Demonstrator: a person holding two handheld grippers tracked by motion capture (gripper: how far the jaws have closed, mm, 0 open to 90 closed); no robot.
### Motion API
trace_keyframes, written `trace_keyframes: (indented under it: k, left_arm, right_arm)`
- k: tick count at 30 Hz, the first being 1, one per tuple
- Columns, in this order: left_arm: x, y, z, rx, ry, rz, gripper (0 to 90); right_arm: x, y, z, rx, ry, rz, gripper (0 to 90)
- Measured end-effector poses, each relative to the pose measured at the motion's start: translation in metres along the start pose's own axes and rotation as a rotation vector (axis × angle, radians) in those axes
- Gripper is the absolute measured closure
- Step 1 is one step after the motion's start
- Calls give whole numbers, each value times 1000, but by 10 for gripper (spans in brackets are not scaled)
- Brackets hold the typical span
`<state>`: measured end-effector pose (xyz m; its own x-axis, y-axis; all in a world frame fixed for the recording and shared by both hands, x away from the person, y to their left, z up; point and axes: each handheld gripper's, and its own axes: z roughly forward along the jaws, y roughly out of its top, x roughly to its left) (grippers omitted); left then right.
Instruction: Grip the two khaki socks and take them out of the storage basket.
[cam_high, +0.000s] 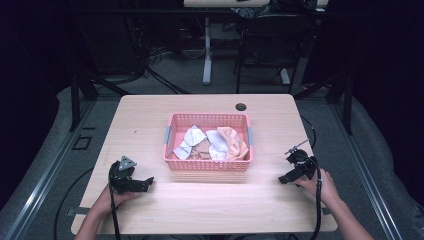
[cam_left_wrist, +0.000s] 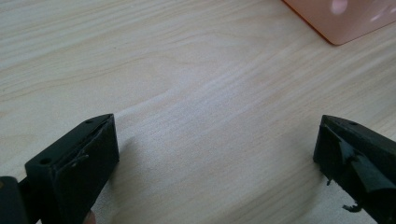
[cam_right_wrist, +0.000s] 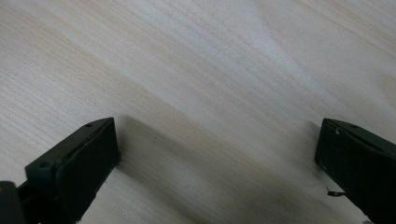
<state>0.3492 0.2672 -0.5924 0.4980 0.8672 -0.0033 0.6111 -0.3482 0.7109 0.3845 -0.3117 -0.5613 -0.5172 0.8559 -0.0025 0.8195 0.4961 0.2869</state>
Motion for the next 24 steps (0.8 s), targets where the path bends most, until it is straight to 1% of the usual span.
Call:
trace_keyframes:
  k: [2,4,5,6,9,10,11,12,13,14,15,16,17,18,19,20,24]
  left_arm:
    - [0,0,0,-1,0,1,1]
    - [0,0,0,-1,0,1,1]
    - [0,0,0,-1,0,1,1]
    - [0,0,0,-1,0,1,1]
    - [0,0,0,0,0,0,1]
    - [0,0,0,0,0,0,1]
    - [0,0,0,0,0,0,1]
    - [0,0,0,0,0,0,1]
    - [0,0,0,0,0,0,1]
    - [0,0,0,0,0,0,1]
    - [0,0,0,-1,0,2,1]
    - [0,0,0,0,0,0,1]
    - [0,0,0,-1,0,2,1]
    - [0,0,0,-1,0,2,1]
    - [0,0,0,0,0,0,1]
    - [0,0,0,-1,0,2,1]
    - [0,0,0,-1,0,2,1]
  right_arm:
    - [0,0,0,1,0,1,0]
    - [1,1,1,5,10,12,0]
    - [1,1,1,10,1,5,0]
    - [1,3,0,31,5,-9,0]
    - [4,4,-4,34,-7,-34,0]
    - [4,4,-5,25,-7,-25,0]
    - [3,5,-7,30,-6,-22,0]
    - [3,6,-10,20,3,-16,0]
    - [4,6,-11,-5,1,3,0]
    - [3,7,-14,-6,4,1,0]
    - [4,6,-15,-38,10,19,0]
    - [1,9,-22,14,-2,-28,0]
    - [3,9,-23,-7,8,-12,0]
    - [5,9,-23,-42,17,14,0]
    - [5,9,-23,-42,17,14,0]
    - [5,12,-28,-14,9,-11,0]
    - [8,15,-35,-34,9,-16,0]
